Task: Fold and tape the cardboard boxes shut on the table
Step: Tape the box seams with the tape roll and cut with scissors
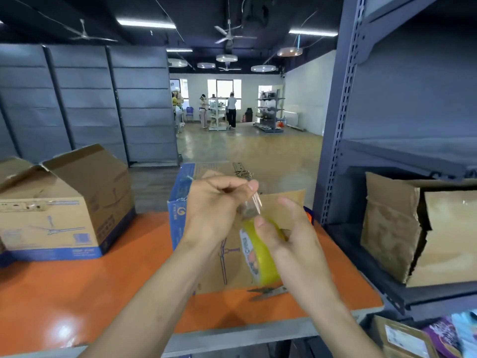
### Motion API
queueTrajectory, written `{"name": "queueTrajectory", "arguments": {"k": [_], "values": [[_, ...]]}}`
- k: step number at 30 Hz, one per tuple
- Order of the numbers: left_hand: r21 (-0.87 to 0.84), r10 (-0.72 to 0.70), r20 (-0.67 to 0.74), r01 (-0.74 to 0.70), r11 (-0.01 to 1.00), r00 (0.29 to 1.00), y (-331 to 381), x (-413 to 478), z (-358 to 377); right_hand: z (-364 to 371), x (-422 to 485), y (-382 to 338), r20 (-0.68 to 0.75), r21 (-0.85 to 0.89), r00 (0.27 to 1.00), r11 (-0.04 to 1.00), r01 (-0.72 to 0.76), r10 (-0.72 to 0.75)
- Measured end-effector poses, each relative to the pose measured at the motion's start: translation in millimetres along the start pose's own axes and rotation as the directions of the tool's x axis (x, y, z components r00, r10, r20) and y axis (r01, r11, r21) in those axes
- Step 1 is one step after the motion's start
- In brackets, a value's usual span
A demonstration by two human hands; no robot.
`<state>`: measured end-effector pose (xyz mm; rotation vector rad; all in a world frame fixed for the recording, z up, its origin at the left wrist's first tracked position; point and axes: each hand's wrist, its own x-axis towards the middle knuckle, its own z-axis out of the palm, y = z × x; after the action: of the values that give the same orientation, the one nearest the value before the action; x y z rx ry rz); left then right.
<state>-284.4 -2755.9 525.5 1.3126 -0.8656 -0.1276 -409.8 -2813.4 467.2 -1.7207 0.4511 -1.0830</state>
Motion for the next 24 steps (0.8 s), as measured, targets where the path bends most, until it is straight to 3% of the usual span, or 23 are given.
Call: {"name": "queueTrajectory", "arguments": {"k": [5, 13, 19, 24], "values": [[-0.012, -0.03, 0.086, 0.031, 0.999, 0.996, 13, 32, 4, -9, 11, -3, -0.032, -0.13, 0.999, 0.991, -0.016, 0.012], [0.179, -0.251, 0.294, 0.205, 0.962, 0.922, 10, 89, -9, -9, 11, -2, 0.019, -0.099, 1.0, 0.995, 0.012, -0.01], [0.274, -0.17, 0.39, 0.062, 0.96, 0.905, -4, 104, -9, -2, 19, -5, -0.036, -0.123, 0.999, 0.992, 0.025, -0.029], [0.272, -0.117, 0.373, 0.012, 0.962, 0.92, -13, 112, -14, 3, 22, -4, -0.068, -0.161, 0.997, 0.987, 0.011, -0.022]]}}
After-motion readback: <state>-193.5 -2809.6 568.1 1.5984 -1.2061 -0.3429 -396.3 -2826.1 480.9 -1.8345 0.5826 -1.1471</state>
